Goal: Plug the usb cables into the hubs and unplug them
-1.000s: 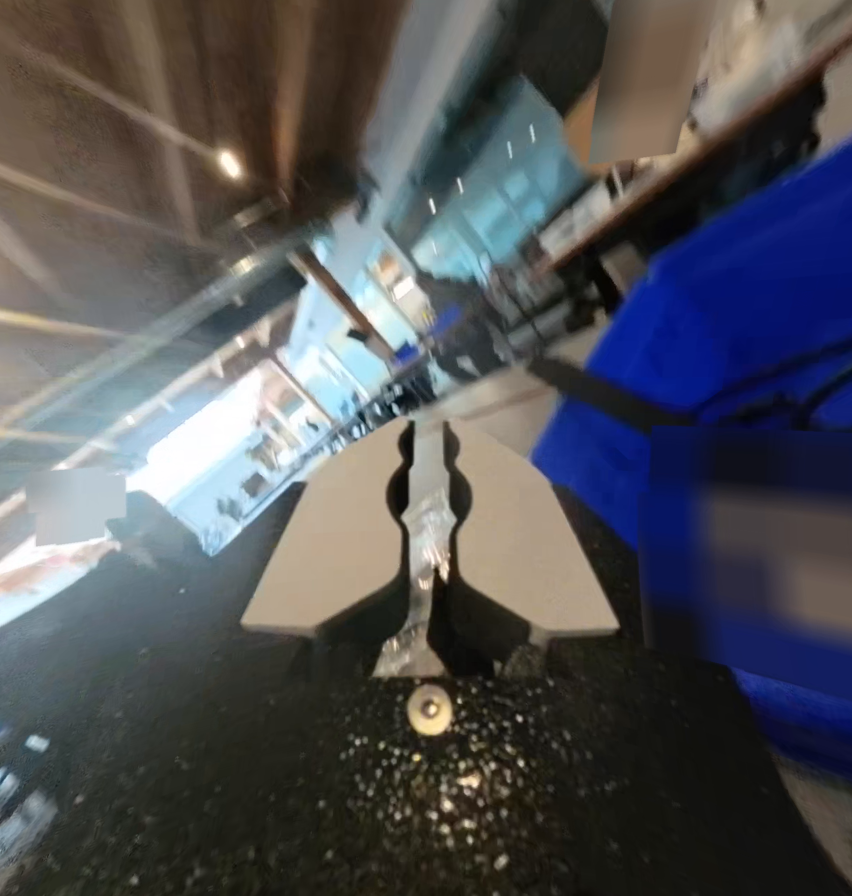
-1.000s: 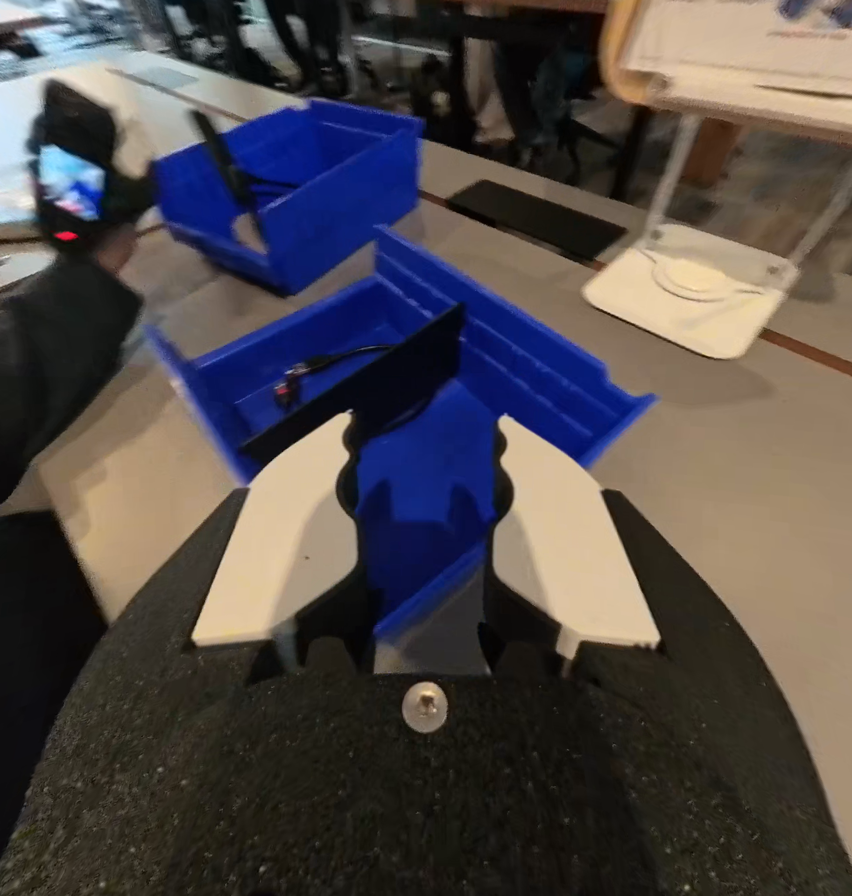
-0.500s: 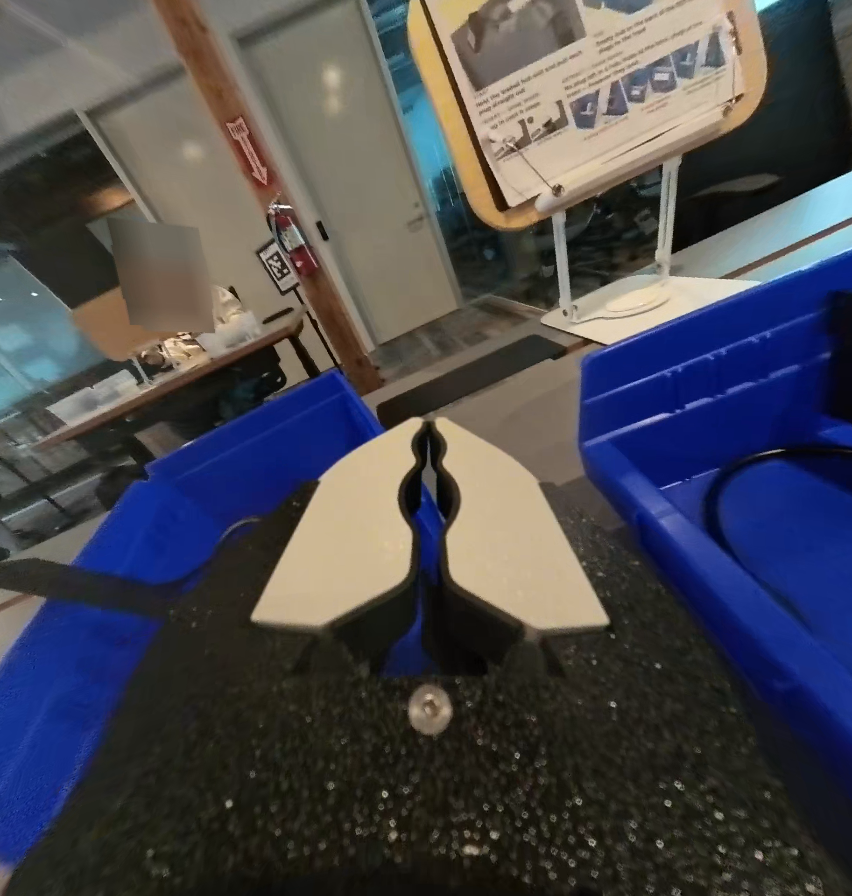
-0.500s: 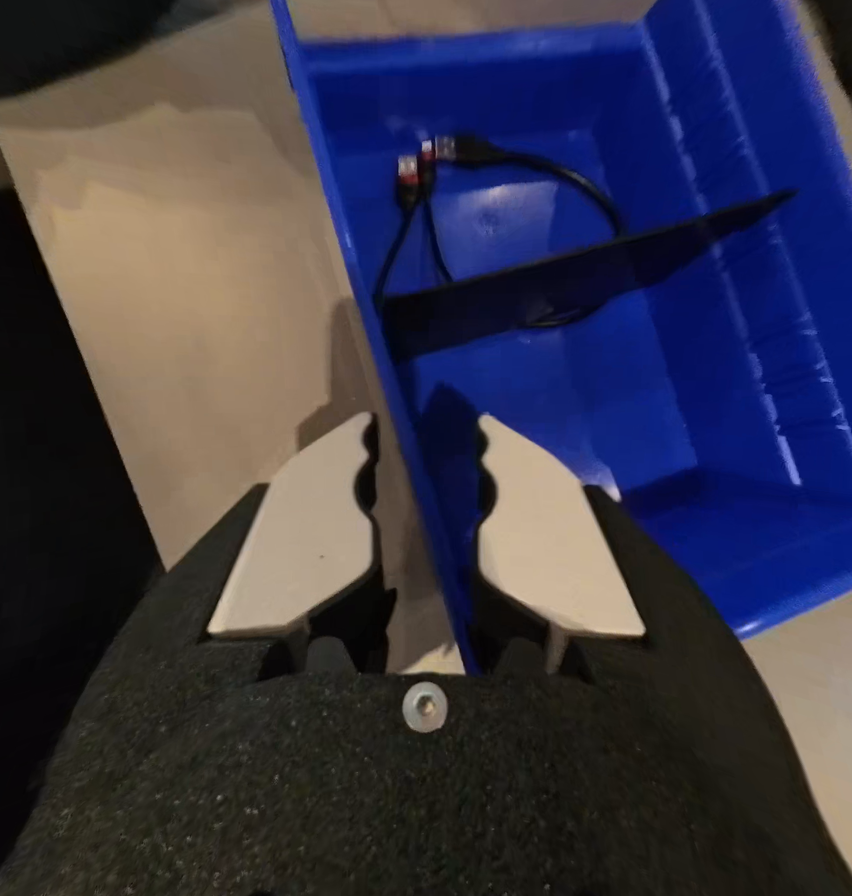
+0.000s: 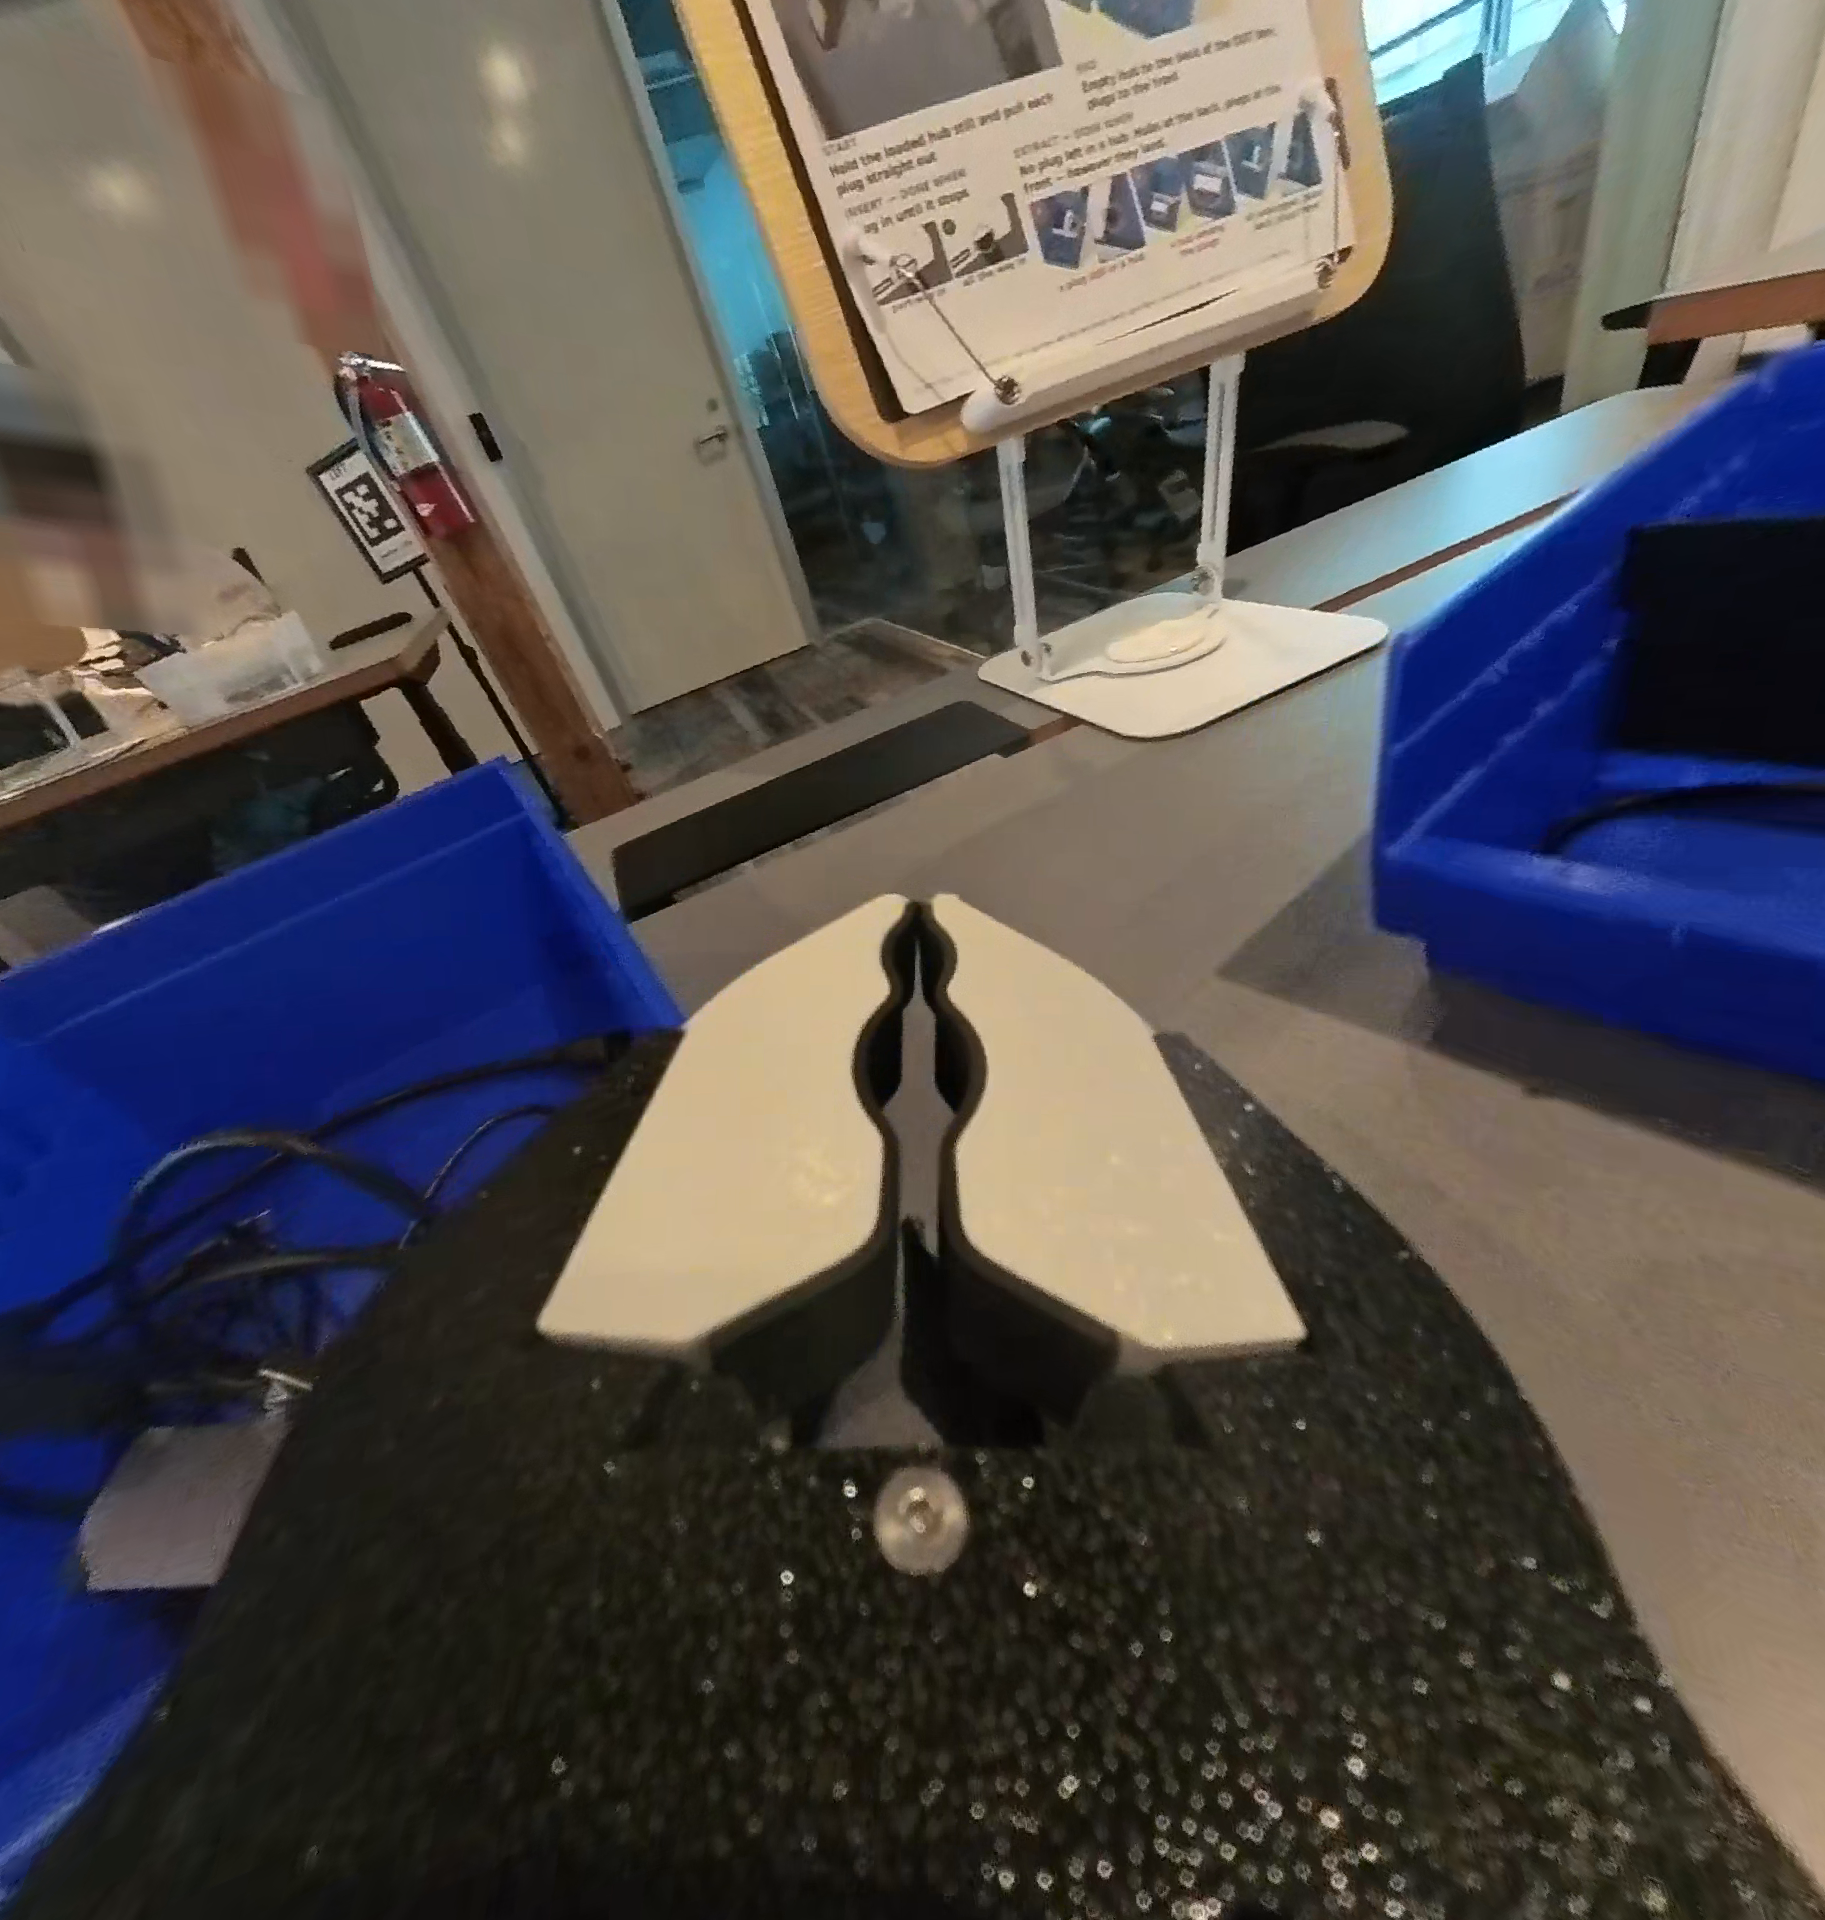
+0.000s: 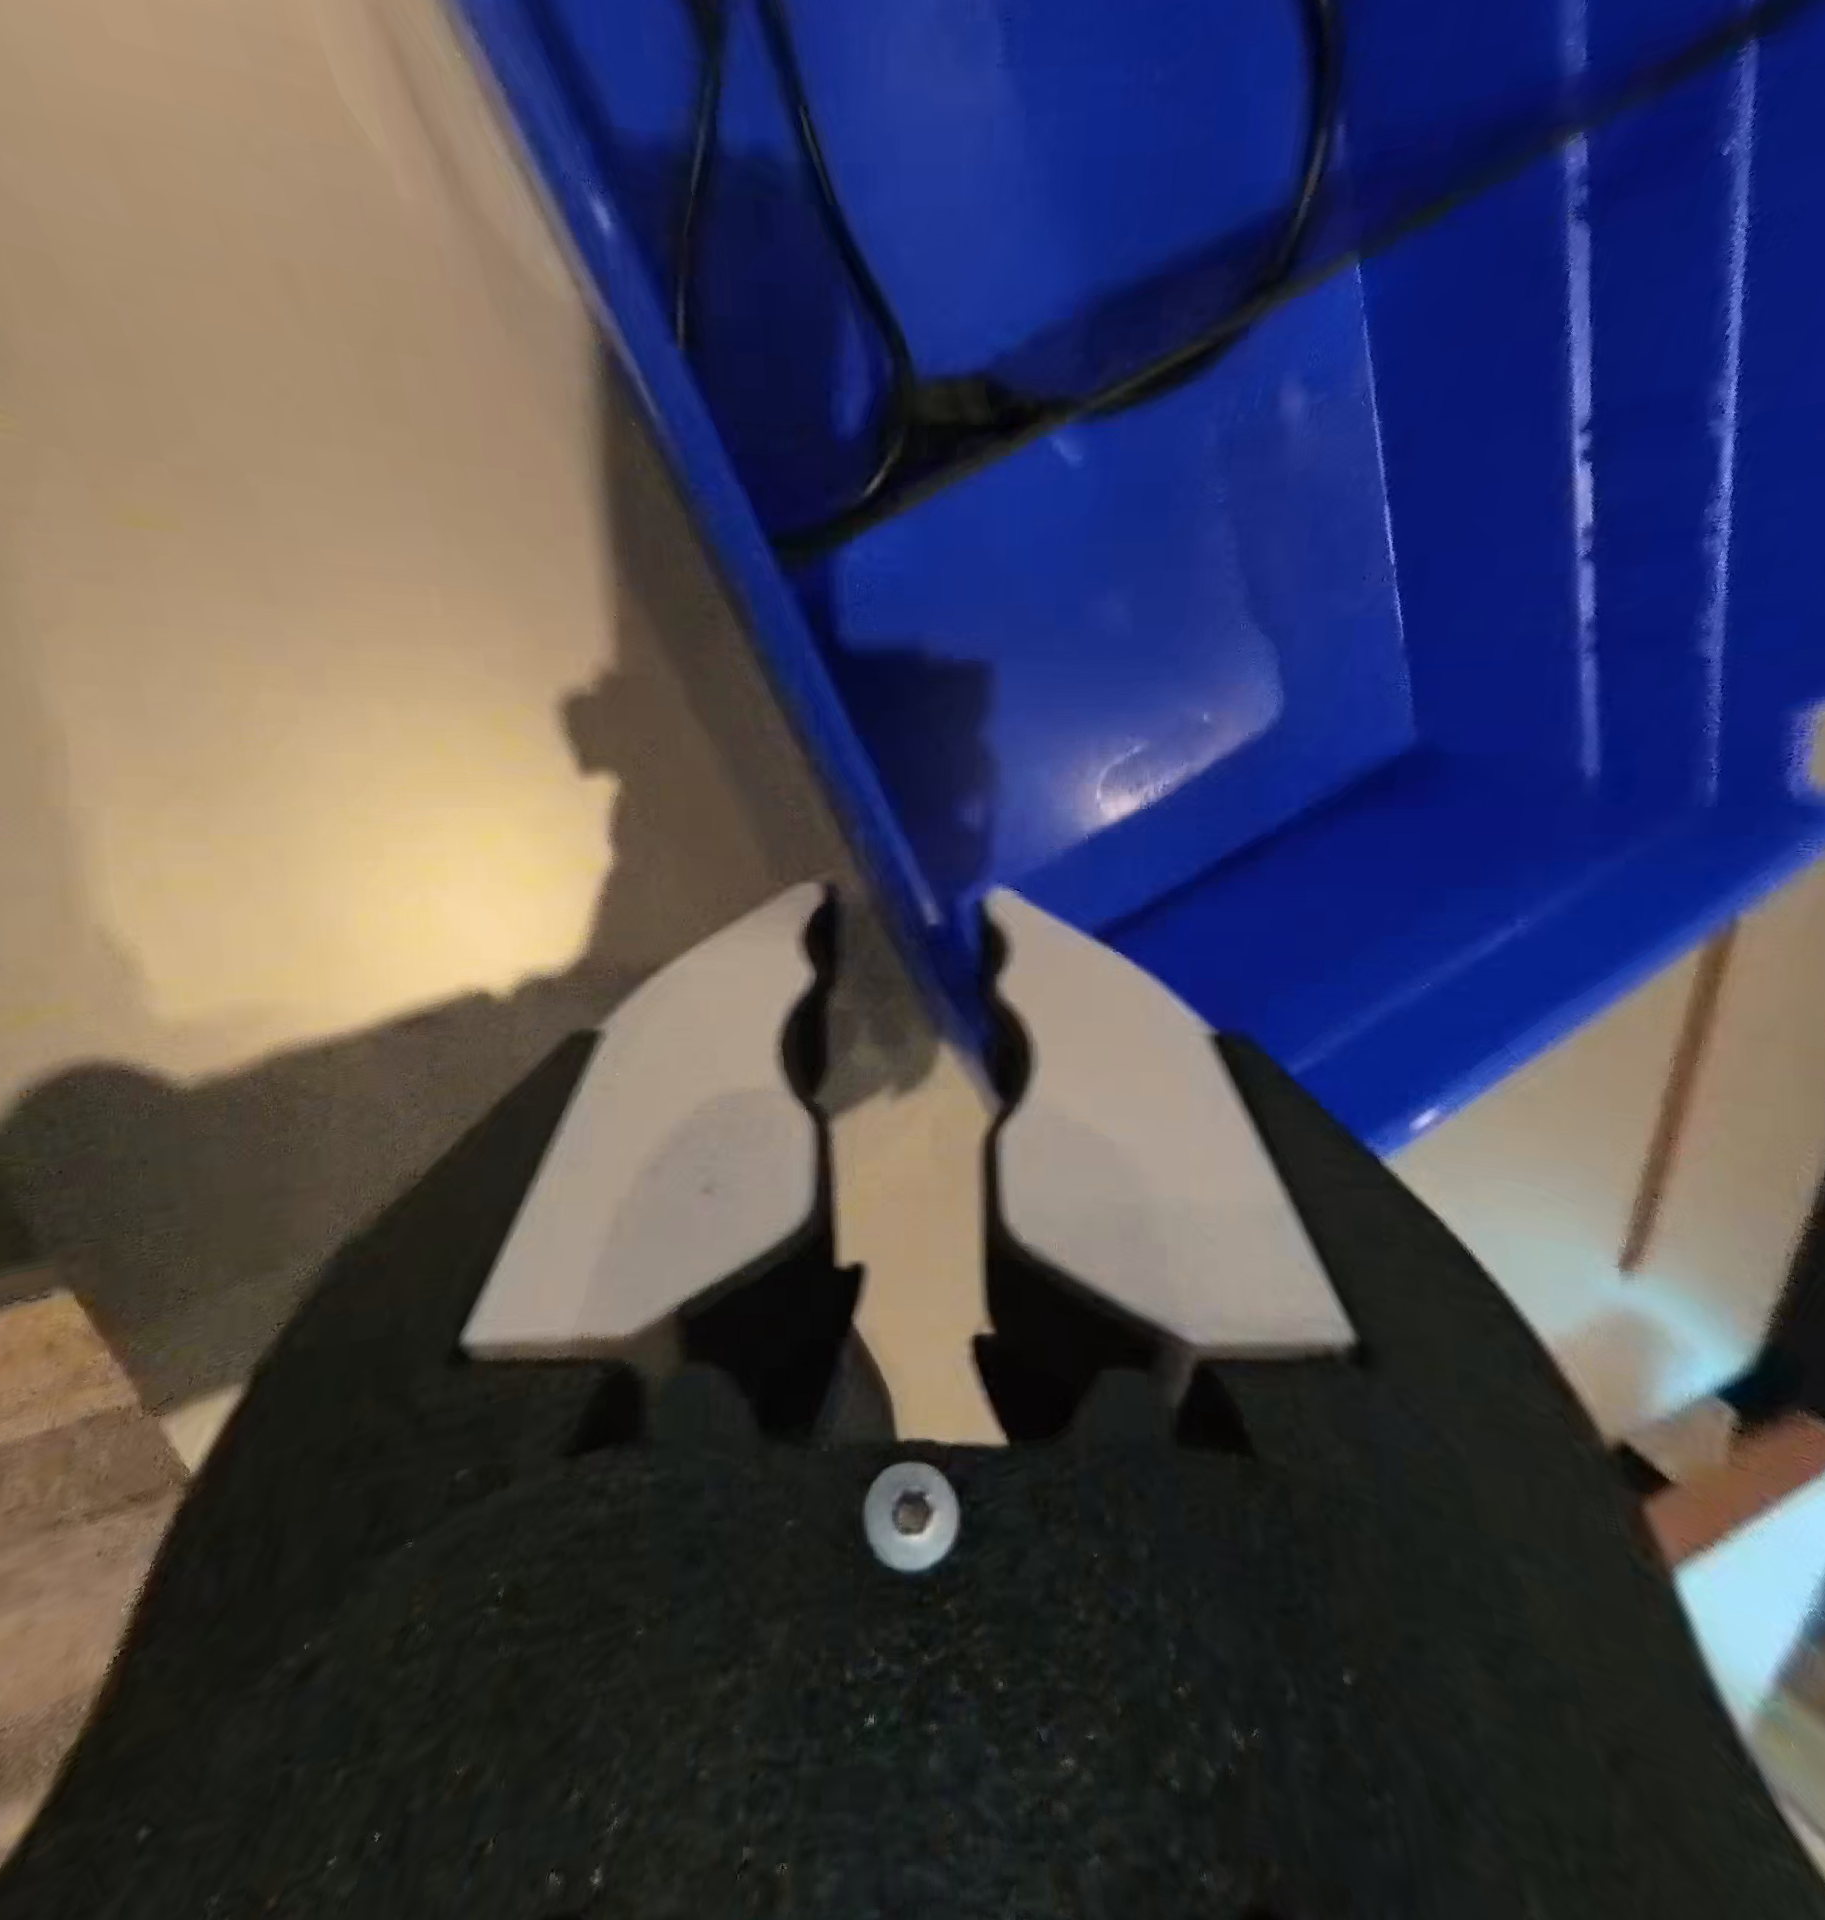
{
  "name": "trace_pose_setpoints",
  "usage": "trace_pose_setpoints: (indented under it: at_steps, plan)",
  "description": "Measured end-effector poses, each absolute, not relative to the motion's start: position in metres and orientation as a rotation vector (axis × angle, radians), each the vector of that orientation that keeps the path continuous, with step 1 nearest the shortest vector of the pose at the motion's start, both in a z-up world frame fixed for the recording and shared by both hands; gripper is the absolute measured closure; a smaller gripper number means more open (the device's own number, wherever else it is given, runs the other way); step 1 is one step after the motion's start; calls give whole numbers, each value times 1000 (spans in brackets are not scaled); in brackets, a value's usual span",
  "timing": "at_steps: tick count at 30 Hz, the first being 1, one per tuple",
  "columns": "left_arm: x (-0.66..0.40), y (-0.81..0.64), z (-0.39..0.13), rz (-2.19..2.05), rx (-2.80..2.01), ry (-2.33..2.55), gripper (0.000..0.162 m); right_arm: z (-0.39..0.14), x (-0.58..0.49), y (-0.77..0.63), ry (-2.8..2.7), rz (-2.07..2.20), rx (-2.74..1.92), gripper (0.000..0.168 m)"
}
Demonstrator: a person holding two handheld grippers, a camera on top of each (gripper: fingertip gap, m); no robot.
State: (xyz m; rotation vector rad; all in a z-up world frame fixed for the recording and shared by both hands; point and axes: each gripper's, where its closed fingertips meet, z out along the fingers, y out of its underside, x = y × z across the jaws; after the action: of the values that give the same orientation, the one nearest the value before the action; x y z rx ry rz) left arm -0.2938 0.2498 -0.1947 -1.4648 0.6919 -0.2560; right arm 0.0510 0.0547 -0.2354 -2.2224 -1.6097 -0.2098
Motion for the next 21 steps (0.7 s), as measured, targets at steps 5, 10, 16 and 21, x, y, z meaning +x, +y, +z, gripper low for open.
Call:
trace_pose_setpoints:
  at_steps: [5, 10, 16, 21]
  plan:
    - [-287, 248, -199, -258, -1465, 724, 162, -200, 113, 70, -1112, -208, -2472, 102]
    - [-282, 245, -202, -256, -1459, 756, 162, -185, 145, 83, -312, -66, -2614, 149]
    - [-277, 243, -207, -219, -1449, 804, 162, -195, 93, 71, -390, 120, -2621, 168]
    - [-273, 242, -211, -197, -1445, 834, 162, -206, 33, 50, -709, 199, -2650, 168]
